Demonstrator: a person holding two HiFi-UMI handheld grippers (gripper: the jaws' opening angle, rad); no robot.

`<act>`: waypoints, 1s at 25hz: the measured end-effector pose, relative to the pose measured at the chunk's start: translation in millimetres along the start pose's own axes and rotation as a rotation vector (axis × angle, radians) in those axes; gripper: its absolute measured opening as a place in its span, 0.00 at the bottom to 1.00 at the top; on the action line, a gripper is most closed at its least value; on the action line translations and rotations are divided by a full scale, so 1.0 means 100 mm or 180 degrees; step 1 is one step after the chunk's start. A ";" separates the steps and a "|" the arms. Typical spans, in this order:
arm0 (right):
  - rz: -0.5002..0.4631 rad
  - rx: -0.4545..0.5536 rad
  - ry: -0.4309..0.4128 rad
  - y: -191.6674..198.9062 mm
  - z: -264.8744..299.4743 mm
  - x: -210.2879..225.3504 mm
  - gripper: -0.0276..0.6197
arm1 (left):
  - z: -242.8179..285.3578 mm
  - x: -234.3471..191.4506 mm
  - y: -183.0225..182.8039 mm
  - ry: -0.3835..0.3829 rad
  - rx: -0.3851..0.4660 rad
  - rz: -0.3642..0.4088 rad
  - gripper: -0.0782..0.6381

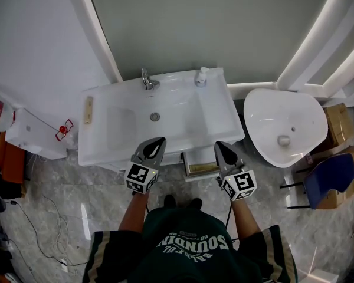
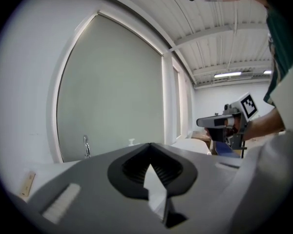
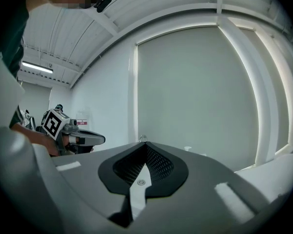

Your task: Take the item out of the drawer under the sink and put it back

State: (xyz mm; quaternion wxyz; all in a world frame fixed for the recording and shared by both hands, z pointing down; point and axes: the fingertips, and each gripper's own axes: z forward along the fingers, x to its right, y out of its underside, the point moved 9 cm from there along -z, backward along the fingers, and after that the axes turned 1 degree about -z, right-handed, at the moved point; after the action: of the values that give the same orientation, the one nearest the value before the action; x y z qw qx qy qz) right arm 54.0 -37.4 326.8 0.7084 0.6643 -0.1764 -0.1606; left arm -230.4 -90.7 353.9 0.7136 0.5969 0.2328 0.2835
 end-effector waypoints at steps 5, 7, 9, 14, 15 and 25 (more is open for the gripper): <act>-0.0014 -0.0011 0.0016 0.02 0.02 -0.03 0.04 | -0.02 -0.02 0.05 0.0008 0.0005 -0.0060 0.18; -0.0002 -0.0026 0.0025 0.03 0.03 -0.04 0.04 | -0.02 -0.02 0.05 0.0027 0.0003 -0.0064 0.18; 0.0010 -0.0037 0.0028 0.04 0.04 -0.05 0.04 | -0.02 -0.01 0.04 0.0033 0.0011 -0.0042 0.18; 0.0027 -0.0048 0.0016 0.06 0.03 -0.07 0.04 | -0.01 0.01 0.03 0.0055 0.0010 -0.0029 0.18; 0.0025 -0.0052 0.0014 0.06 0.02 -0.07 0.04 | -0.01 0.02 0.04 0.0061 0.0010 -0.0037 0.18; 0.0063 -0.0039 0.0003 0.08 0.03 -0.08 0.04 | 0.00 0.02 0.05 0.0103 -0.0043 -0.0016 0.18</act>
State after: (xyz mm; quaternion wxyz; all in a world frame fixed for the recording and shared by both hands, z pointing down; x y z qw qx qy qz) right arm 45.3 -35.5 334.2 0.7142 0.6581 -0.1816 -0.1543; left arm -229.5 -88.9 358.4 0.7144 0.5868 0.2440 0.2929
